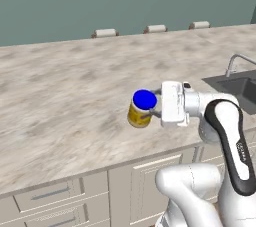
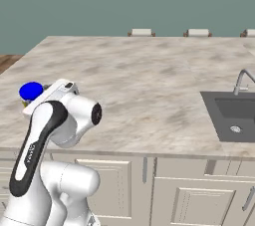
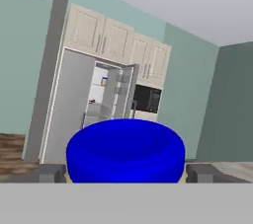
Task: Place the mayonnaise and mayonnaise from the counter to the top shelf of the fridge. If the existing items in the fridge are on the top shelf, move them to other shelves.
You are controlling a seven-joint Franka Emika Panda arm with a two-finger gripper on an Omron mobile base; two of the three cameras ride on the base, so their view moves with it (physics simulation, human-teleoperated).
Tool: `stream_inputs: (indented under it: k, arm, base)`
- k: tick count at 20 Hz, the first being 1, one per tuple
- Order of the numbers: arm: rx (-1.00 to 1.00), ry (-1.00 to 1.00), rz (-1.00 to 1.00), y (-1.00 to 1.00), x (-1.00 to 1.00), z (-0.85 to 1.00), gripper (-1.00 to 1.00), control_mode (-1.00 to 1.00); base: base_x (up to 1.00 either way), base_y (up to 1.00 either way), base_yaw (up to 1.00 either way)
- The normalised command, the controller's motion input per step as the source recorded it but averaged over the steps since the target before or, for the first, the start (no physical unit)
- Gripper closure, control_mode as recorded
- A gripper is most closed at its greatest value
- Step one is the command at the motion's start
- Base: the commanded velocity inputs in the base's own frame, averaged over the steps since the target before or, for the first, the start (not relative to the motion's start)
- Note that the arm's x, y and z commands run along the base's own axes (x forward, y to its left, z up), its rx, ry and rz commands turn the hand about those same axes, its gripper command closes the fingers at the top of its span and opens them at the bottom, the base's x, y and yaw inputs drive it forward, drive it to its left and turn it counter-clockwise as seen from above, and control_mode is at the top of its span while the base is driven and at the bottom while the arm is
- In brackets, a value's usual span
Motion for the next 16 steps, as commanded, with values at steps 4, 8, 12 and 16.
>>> stream_inputs:
  k: [4, 8, 12, 16]
  arm:
    - [-0.12, 0.02, -0.32, -0.72, -0.84, 0.85, 1.00, -1.00]
    - [-0.08, -0.05, -0.18, -0.22, -0.68, 0.35, 1.00, -1.00]
    - [0.00, -0.08, 0.02, 0.00, -0.33, 0.00, 1.00, 1.00]
    - [0.00, 0.00, 0.00, 0.00, 0.00, 0.00, 1.00, 1.00]
  base:
    - [0.00, 0.00, 0.00]
    - [0.00, 0.00, 0.00]
    - [-0.49, 0.02, 0.12]
    - [-1.00, 0.59, 0.32]
